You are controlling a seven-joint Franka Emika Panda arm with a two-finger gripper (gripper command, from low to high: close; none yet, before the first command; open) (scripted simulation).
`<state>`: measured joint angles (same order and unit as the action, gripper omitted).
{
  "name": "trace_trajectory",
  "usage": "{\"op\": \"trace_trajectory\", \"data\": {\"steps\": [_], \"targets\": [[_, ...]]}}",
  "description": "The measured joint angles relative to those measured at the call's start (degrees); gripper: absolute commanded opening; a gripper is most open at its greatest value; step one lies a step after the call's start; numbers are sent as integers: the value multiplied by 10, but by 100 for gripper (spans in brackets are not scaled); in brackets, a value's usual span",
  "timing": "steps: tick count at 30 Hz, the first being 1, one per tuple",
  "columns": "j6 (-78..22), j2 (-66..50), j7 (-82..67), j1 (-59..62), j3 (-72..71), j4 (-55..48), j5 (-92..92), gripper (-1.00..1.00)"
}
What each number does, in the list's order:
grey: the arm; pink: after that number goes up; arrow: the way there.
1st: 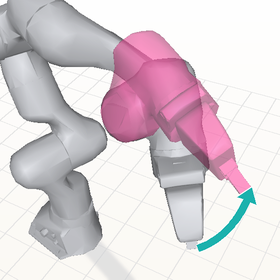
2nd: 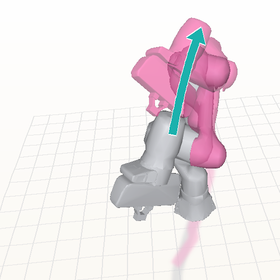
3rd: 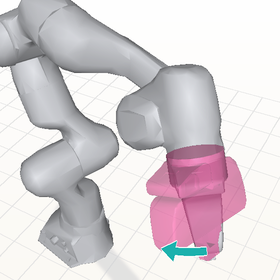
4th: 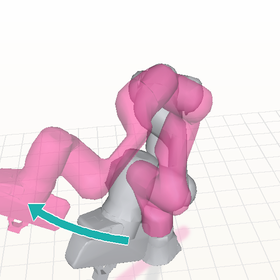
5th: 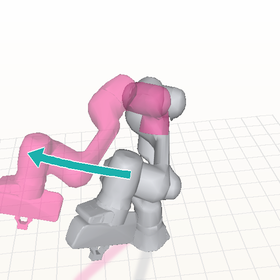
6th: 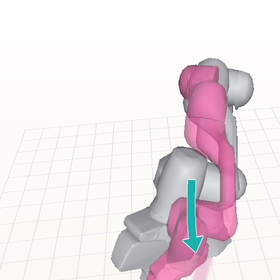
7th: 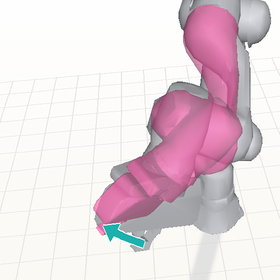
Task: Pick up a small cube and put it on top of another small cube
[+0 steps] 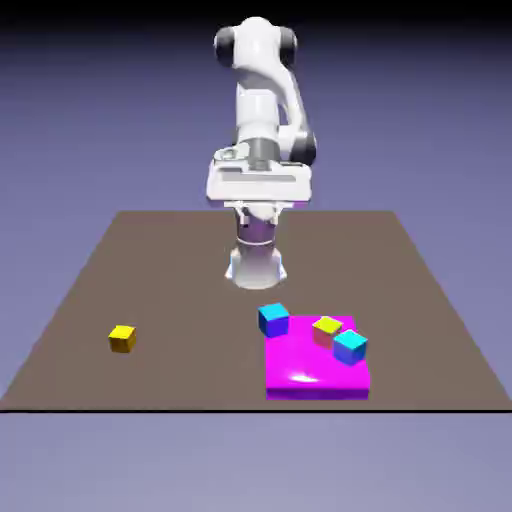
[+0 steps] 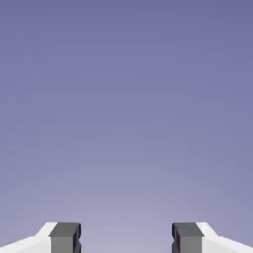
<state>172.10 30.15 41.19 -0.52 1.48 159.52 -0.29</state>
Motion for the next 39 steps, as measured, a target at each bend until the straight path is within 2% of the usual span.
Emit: {"op": "trace_trajectory", "data": {"steps": [28,30,33,34,36,39], "targets": [[-442,-581,-294,40,343,-344,-68,0],[-445,-585,-296,40,345,-346,-69,0],[-371,-647,-318,72,308,-331,-106,0],[-359,-657,-322,77,302,-329,-112,-100],[-359,-657,-322,77,302,-329,-112,-100],[-433,-595,-301,45,339,-344,-76,-100]]}}
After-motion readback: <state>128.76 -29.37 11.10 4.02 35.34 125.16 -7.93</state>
